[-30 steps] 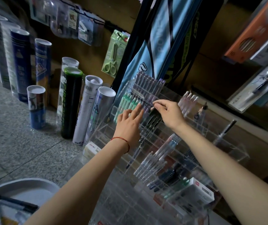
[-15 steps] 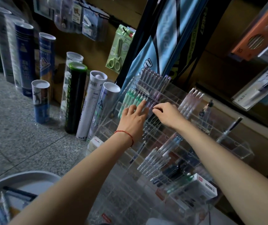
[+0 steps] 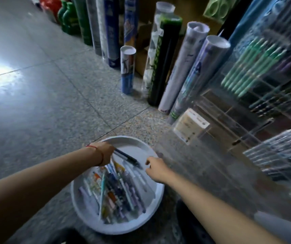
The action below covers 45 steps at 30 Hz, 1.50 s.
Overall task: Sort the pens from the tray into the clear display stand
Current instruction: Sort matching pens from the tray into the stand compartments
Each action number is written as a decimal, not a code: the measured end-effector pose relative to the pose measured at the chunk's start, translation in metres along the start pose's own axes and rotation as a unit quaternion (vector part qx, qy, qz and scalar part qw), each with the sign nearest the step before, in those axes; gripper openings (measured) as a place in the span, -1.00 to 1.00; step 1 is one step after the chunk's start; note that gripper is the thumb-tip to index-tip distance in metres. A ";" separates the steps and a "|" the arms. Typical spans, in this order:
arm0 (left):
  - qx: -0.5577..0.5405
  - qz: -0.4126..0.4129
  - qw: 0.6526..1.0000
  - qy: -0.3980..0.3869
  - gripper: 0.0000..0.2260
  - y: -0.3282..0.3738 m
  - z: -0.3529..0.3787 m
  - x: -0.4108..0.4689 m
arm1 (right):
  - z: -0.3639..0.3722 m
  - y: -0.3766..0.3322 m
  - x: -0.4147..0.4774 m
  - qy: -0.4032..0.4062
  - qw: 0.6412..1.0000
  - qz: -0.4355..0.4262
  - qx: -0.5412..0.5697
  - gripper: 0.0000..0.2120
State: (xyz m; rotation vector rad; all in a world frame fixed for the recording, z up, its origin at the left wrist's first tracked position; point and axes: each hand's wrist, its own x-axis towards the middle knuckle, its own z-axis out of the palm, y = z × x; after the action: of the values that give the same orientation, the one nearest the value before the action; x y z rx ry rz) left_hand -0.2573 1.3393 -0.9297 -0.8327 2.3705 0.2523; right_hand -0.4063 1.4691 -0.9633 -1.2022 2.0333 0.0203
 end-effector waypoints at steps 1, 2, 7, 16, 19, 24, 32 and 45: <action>-0.006 -0.009 1.000 -0.012 -0.72 -0.005 0.010 0.005 | 0.018 0.003 0.009 -0.016 1.000 0.014 -0.004 -0.72; -0.011 -0.013 1.000 -0.024 -0.74 -0.007 0.018 0.010 | 0.033 0.004 0.015 -0.026 0.999 0.025 -0.015 -0.70; -0.074 -0.023 0.996 -0.041 -0.73 -0.003 0.046 0.033 | 0.064 -0.004 0.034 0.116 0.991 0.032 -0.055 -0.78; -0.226 -0.106 0.966 0.067 -0.79 -0.017 0.063 0.040 | 0.070 -0.036 0.096 0.085 0.991 0.055 -0.089 -0.63; -0.217 -0.084 0.966 0.111 -0.65 -0.014 0.071 0.040 | 0.064 -0.036 0.094 0.053 0.992 0.037 -0.111 -0.68; -0.099 0.057 0.972 0.204 -0.50 0.012 0.055 0.037 | 0.019 -0.040 0.069 0.000 0.990 -0.070 -0.120 -0.80; -0.474 0.166 0.832 0.236 -0.85 0.072 -0.044 -0.005 | -0.134 -0.025 -0.070 0.166 0.948 -0.099 0.254 -0.87; -0.474 0.318 0.751 0.330 -0.80 0.195 -0.177 -0.013 | -0.258 0.058 -0.202 0.397 0.774 -0.092 0.485 -0.90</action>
State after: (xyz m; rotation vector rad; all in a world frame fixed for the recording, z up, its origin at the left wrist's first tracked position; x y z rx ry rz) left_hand -0.4557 1.4351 -0.7842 -0.4754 3.1083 1.8345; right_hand -0.5497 1.5562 -0.6762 -0.7141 2.0262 -1.6759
